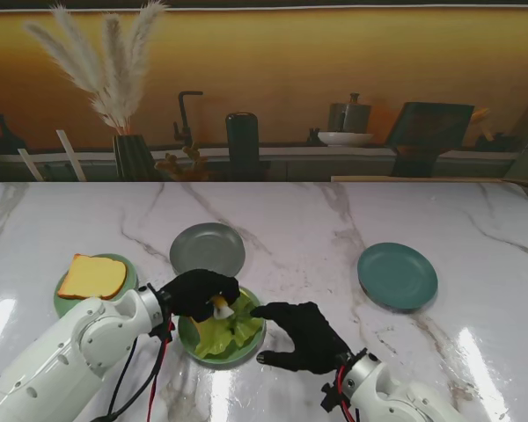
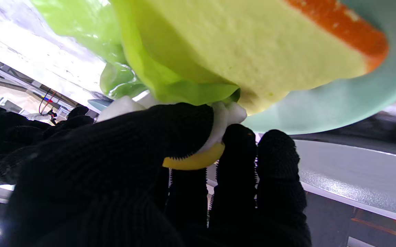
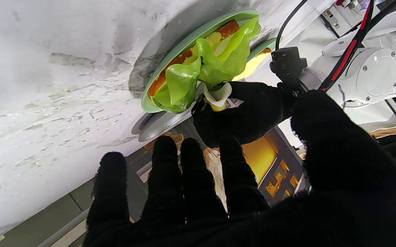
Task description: Prepare sandwich (Bread, lettuce, and egg)
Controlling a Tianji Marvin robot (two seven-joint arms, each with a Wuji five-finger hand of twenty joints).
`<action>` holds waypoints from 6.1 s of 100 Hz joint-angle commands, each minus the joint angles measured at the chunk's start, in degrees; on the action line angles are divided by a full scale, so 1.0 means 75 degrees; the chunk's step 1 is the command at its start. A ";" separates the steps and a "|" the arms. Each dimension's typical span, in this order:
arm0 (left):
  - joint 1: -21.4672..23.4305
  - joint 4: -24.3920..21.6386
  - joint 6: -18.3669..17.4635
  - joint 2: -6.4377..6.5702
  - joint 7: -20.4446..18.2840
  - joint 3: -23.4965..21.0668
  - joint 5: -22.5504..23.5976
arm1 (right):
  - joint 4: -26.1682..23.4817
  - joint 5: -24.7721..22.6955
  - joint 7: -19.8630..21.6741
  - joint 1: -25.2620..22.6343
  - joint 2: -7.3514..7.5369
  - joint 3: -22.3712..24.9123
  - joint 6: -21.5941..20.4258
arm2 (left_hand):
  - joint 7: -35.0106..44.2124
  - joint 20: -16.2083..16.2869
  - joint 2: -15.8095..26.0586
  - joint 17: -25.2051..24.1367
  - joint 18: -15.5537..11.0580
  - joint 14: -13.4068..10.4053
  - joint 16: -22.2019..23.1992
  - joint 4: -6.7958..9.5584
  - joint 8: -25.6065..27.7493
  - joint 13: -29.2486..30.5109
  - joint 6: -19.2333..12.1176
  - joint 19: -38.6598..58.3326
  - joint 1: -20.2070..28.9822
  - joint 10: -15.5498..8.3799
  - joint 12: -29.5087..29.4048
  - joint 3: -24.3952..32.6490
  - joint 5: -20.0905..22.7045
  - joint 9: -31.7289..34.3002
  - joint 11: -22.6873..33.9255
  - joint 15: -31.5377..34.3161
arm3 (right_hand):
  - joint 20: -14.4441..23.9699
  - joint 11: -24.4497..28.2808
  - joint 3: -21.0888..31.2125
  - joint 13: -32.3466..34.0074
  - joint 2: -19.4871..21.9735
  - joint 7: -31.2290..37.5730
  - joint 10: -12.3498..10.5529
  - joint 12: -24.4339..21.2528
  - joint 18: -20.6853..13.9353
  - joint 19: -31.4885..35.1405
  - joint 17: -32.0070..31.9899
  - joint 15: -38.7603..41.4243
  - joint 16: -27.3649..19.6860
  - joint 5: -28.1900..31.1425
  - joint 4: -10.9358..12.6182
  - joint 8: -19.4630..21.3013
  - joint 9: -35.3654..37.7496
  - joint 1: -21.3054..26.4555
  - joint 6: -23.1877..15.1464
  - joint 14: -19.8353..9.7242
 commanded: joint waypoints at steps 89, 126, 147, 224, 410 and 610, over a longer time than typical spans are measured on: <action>0.0365 -0.0242 -0.0288 0.0103 -0.0276 -0.0478 0.0051 | -0.0015 0.0109 0.0146 0.0047 -0.0115 -0.0135 0.0036 | -0.2333 0.0428 0.1959 -0.2180 0.0275 0.0296 -0.1566 0.1723 -0.1955 -0.2505 -0.0121 -0.1588 -0.2132 0.0485 -0.1768 -0.1624 -0.1281 -0.2139 -0.1523 -0.1850 | -0.0002 -0.0092 -0.0072 -0.0139 0.0102 0.0133 -0.0114 -0.0012 0.0173 -0.0148 -0.0158 -0.0041 0.0060 0.0230 -0.0034 -0.0026 -0.0020 0.0063 -0.0193 -0.0152; 0.0621 -0.0424 -0.0377 0.0108 -0.0268 -0.0794 0.0089 | 0.0034 0.0139 0.0141 0.0079 -0.0118 -0.0179 0.0046 | -0.3787 0.0122 0.2182 -0.2572 0.0406 0.0350 -0.2474 0.1527 -0.3311 -0.3028 0.0134 -0.2073 -0.2484 0.0644 -0.2709 -0.2246 -0.1612 -0.2770 -0.2504 -0.2889 | 0.0030 -0.0103 -0.0051 -0.0136 0.0103 0.0144 -0.0104 -0.0014 0.0178 -0.0182 -0.0165 -0.0050 0.0061 0.0225 -0.0037 -0.0038 -0.0015 0.0050 -0.0219 -0.0153; 0.0949 -0.0731 -0.0348 0.0090 -0.0193 -0.1168 0.0180 | 0.0062 0.0062 0.0070 0.0076 -0.0122 -0.0186 0.0006 | -0.4566 -0.0458 0.2291 -0.2858 0.0584 0.0389 -0.3322 0.1013 -0.4238 -0.3304 0.0354 -0.2848 -0.2551 0.0783 -0.3444 -0.2860 -0.1664 -0.3141 -0.3146 -0.3705 | 0.0048 -0.0109 -0.0047 -0.0146 0.0108 0.0146 -0.0109 -0.0015 0.0182 -0.0193 -0.0165 -0.0054 0.0062 0.0220 -0.0038 -0.0043 -0.0033 0.0048 -0.0222 -0.0152; 0.2146 -0.1628 0.0823 0.0074 -0.0013 -0.3361 0.1787 | 0.0122 -0.0073 -0.0066 0.0104 -0.0136 -0.0135 -0.0035 | -0.6446 -0.4570 0.2762 -0.2974 0.0354 0.0497 -0.5722 -0.1294 -0.5846 -0.4102 0.0785 -0.6800 -0.2157 0.1219 -0.5343 -0.5980 -0.1373 -0.3266 -0.5242 -0.5650 | 0.0085 -0.0108 -0.0062 -0.0142 0.0121 0.0157 -0.0100 -0.0015 0.0178 -0.0205 -0.0160 -0.0053 0.0066 0.0229 -0.0038 -0.0052 -0.0018 0.0070 -0.0214 -0.0151; 0.0982 0.0961 0.1974 0.0458 0.0615 -0.3437 0.4401 | 0.0063 0.0116 0.0240 0.0126 -0.0095 -0.0220 0.0092 | -0.6571 -0.4298 0.1682 -0.2850 -0.0095 0.0198 -0.5970 -0.1101 -0.5525 -0.4300 0.0809 -0.6972 -0.2281 0.1113 -0.4888 -0.3979 -0.1889 -0.3630 -0.6180 -0.5975 | 0.0087 -0.0098 -0.0079 -0.0070 0.0110 0.0208 -0.0114 -0.0003 0.0171 -0.0267 -0.0163 -0.0054 0.0067 0.0441 -0.0035 -0.0070 0.0140 0.0147 -0.0081 -0.0144; 0.0739 0.2295 0.2099 0.0619 0.1974 -0.2260 0.4670 | 0.0077 0.0352 0.0385 0.0122 -0.0094 -0.0236 0.0244 | 0.0293 0.0726 0.0221 0.0367 -0.0960 -0.1447 -0.0983 -0.0754 0.0884 -0.0408 -0.0310 0.0688 0.0686 -0.0728 0.1350 -0.0049 -0.1053 0.0070 0.1400 0.2579 | 0.0006 -0.0020 -0.0082 0.0155 0.0021 0.0321 -0.0162 0.0047 0.0169 -0.0096 -0.0129 0.0002 0.0075 0.0688 -0.0041 -0.0031 0.0385 0.0183 0.0032 -0.0159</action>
